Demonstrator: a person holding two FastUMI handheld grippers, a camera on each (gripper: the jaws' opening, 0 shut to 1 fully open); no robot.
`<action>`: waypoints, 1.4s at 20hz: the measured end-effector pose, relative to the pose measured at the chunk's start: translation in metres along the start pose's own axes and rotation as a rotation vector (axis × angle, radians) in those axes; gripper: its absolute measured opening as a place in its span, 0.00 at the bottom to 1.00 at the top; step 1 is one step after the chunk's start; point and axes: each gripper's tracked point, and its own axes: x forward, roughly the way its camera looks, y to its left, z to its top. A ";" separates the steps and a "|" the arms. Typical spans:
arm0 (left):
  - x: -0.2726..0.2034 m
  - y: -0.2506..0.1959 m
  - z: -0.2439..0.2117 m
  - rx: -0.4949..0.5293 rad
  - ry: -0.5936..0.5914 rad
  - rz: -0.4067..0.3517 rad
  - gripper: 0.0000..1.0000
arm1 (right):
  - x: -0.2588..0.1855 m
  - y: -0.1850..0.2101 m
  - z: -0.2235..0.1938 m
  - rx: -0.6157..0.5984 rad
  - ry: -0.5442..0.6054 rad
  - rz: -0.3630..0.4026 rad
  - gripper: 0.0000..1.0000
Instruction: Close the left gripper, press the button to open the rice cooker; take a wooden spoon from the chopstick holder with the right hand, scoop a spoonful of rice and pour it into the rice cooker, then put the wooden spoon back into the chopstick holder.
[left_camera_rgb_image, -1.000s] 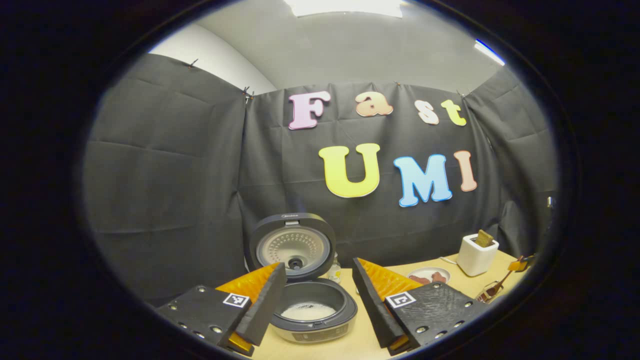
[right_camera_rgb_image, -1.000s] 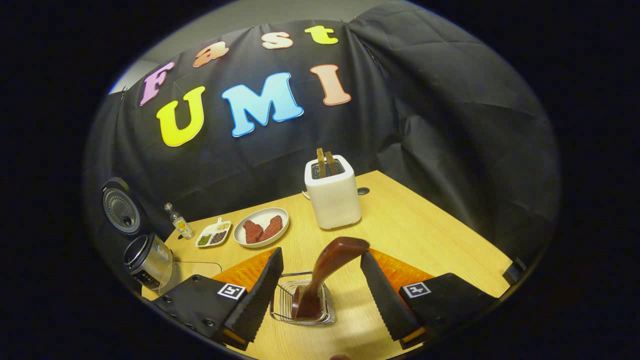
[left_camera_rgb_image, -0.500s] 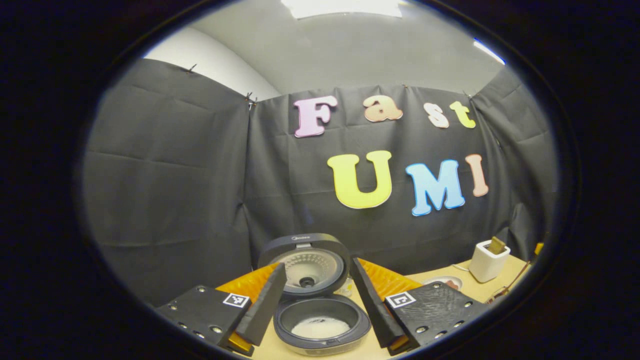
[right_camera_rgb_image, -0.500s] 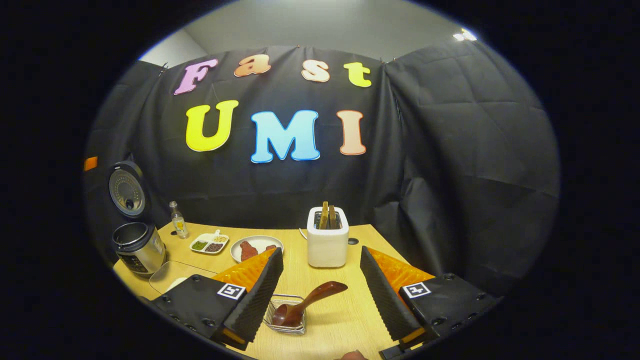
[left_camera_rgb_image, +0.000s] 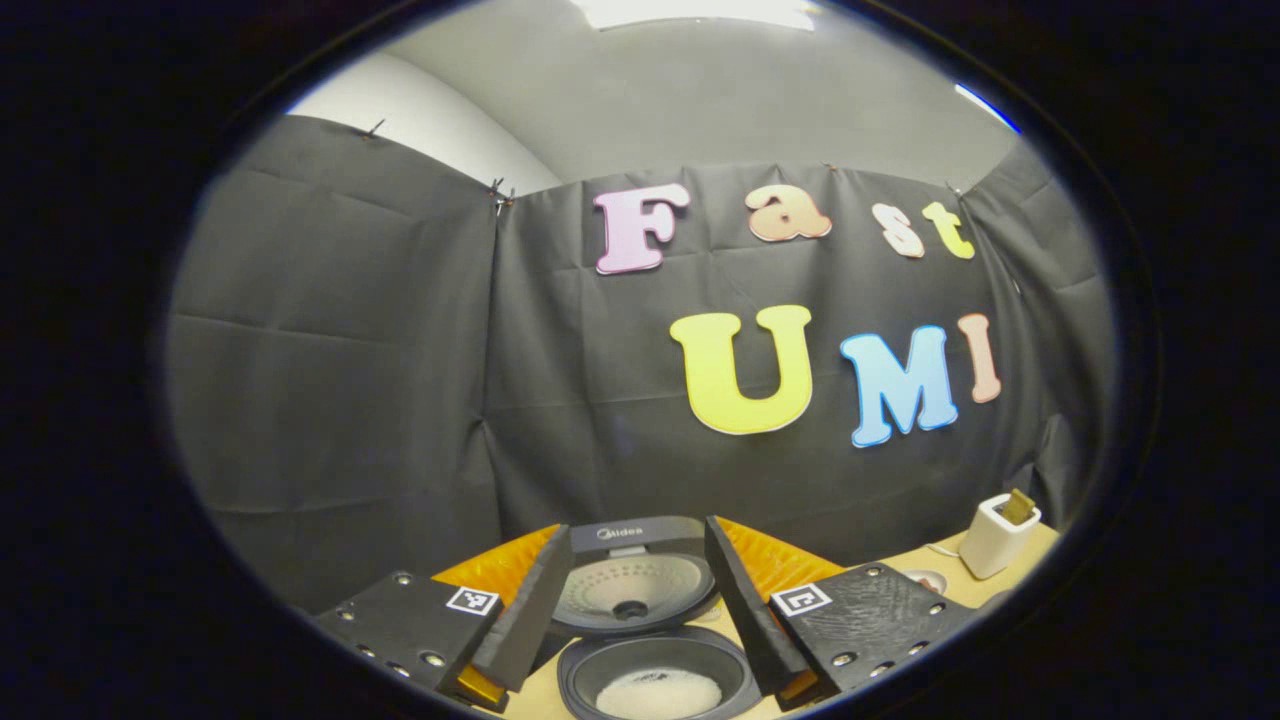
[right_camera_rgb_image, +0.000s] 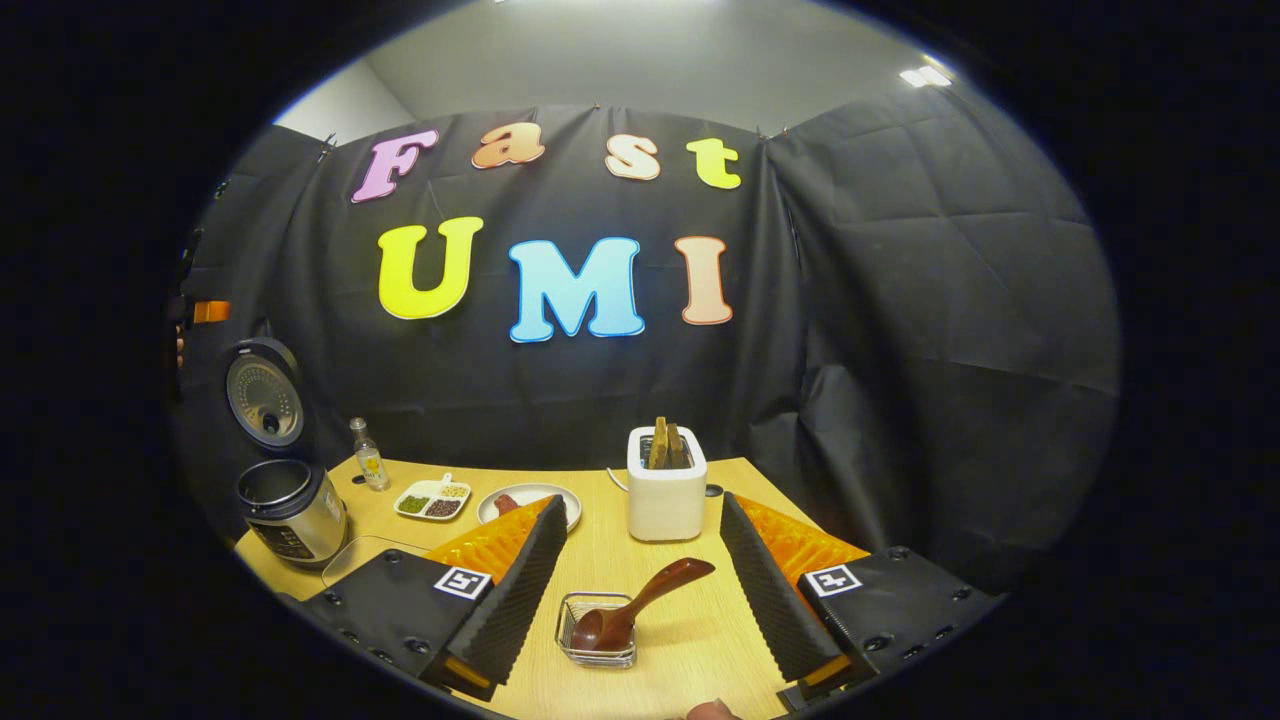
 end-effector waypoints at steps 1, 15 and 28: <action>0.015 0.004 0.003 -0.005 -0.003 0.001 0.80 | -0.001 0.001 -0.002 0.001 0.004 -0.007 0.98; 0.146 0.028 -0.074 -0.097 0.140 0.037 0.83 | -0.009 0.019 -0.021 -0.027 0.049 -0.053 0.98; 0.053 0.001 -0.106 -0.072 0.160 0.059 0.87 | -0.004 0.012 -0.024 -0.021 0.060 0.055 0.98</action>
